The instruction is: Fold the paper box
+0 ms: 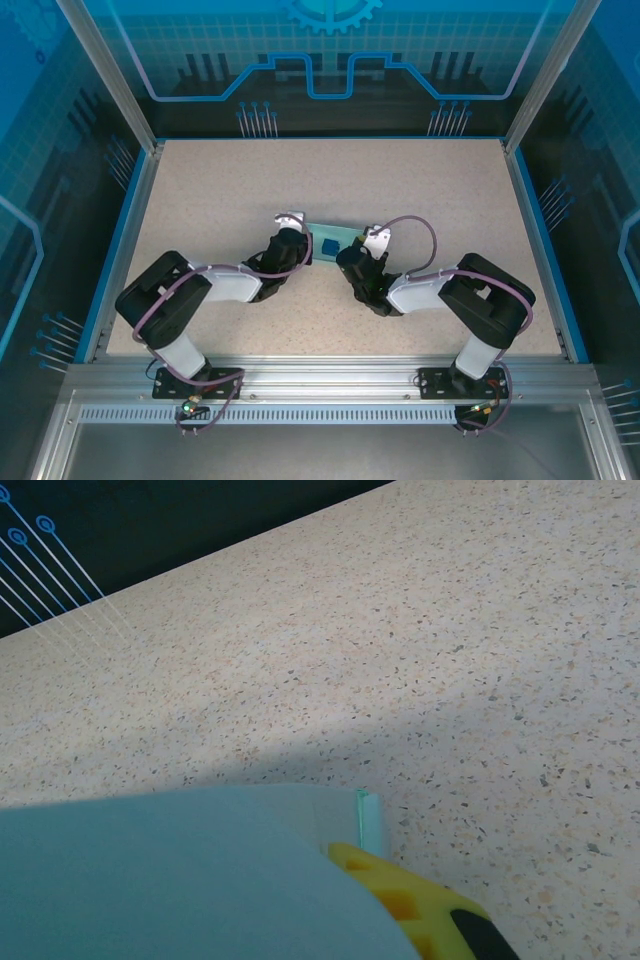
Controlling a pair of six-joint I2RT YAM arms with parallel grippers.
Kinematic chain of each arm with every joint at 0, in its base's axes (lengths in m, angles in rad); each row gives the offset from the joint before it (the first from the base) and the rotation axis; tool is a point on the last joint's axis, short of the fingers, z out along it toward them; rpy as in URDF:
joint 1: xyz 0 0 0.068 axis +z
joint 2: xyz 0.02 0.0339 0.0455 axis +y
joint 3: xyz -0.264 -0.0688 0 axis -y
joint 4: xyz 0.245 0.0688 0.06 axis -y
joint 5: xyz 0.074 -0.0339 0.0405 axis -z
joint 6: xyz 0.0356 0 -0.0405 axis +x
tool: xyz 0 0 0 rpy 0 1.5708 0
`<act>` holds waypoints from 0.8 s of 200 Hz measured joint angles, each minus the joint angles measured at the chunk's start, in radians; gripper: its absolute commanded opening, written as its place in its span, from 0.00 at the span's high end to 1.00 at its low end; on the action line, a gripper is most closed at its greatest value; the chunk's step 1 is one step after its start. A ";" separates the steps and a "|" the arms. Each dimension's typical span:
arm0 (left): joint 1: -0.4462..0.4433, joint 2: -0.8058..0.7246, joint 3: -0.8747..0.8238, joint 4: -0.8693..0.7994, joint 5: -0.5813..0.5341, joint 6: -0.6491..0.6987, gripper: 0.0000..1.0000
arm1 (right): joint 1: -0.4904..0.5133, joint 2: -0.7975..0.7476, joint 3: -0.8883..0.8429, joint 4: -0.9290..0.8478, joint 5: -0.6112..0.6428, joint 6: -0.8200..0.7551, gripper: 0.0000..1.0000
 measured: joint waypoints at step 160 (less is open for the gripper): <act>0.016 -0.154 -0.030 -0.163 0.065 -0.005 0.33 | 0.005 -0.010 0.024 -0.106 0.058 -0.035 1.00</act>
